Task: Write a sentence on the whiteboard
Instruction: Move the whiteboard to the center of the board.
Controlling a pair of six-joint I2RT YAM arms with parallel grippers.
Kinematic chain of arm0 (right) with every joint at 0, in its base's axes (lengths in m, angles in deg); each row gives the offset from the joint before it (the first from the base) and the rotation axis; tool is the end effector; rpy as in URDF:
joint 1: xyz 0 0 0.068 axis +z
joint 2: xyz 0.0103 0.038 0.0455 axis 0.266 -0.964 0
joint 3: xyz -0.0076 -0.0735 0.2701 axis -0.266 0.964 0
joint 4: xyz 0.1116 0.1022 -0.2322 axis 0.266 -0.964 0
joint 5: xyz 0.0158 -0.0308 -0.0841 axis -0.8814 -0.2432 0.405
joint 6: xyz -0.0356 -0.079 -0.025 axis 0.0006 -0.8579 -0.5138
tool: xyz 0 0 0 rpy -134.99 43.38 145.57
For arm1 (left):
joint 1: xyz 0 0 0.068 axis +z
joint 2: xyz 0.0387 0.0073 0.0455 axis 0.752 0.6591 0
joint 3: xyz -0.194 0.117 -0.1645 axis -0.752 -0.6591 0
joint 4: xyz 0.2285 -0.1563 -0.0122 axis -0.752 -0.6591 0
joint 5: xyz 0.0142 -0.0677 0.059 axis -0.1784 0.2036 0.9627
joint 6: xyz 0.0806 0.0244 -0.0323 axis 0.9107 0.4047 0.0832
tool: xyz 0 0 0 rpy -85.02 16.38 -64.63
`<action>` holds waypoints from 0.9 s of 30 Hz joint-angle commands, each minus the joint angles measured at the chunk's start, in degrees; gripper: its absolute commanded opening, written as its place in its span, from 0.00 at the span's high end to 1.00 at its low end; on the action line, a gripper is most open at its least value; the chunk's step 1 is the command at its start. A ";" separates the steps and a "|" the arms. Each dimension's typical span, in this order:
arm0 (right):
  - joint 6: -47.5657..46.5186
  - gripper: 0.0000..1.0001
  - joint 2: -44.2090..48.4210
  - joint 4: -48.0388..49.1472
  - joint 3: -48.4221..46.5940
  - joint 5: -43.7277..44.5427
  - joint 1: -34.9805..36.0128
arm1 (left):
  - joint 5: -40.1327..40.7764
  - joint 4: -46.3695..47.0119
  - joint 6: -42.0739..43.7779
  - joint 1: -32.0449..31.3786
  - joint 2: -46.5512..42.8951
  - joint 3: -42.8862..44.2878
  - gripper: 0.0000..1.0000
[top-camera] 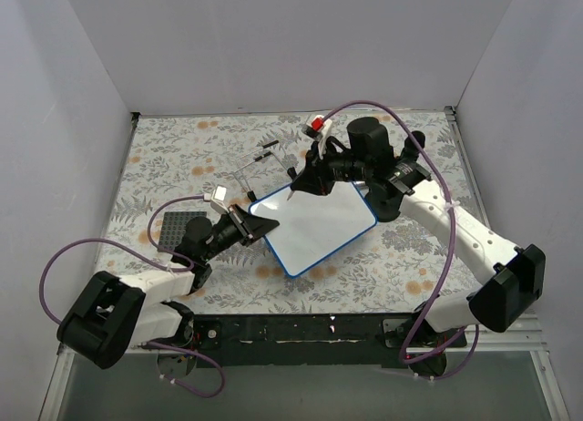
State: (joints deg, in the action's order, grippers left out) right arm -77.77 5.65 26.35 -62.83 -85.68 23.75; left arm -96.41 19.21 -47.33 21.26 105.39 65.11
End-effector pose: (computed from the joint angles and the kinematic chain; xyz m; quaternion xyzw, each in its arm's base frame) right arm 0.2601 0.2637 0.3729 -0.3829 0.7035 0.3999 0.4455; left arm 0.2172 -0.1505 0.1688 -0.3470 0.6497 -0.6661 0.1173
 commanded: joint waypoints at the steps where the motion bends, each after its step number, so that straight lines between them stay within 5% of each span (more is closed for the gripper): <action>1: -15.88 0.99 -1.56 -8.07 -10.87 -6.87 0.37 | 1.55 3.38 -2.99 0.00 -5.14 1.17 1.00; 16: -29.26 0.99 -4.38 -19.16 -21.34 -7.22 0.72 | 0.76 -2.28 -10.37 0.00 -10.15 3.02 1.00; 27: -27.77 0.99 -1.84 -16.44 -14.84 -8.63 0.81 | -3.98 0.71 -5.54 0.35 -2.60 5.39 1.00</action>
State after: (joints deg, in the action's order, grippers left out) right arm -105.37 1.19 8.16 -79.66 -93.54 24.08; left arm -96.81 12.32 -53.60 21.28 100.36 67.14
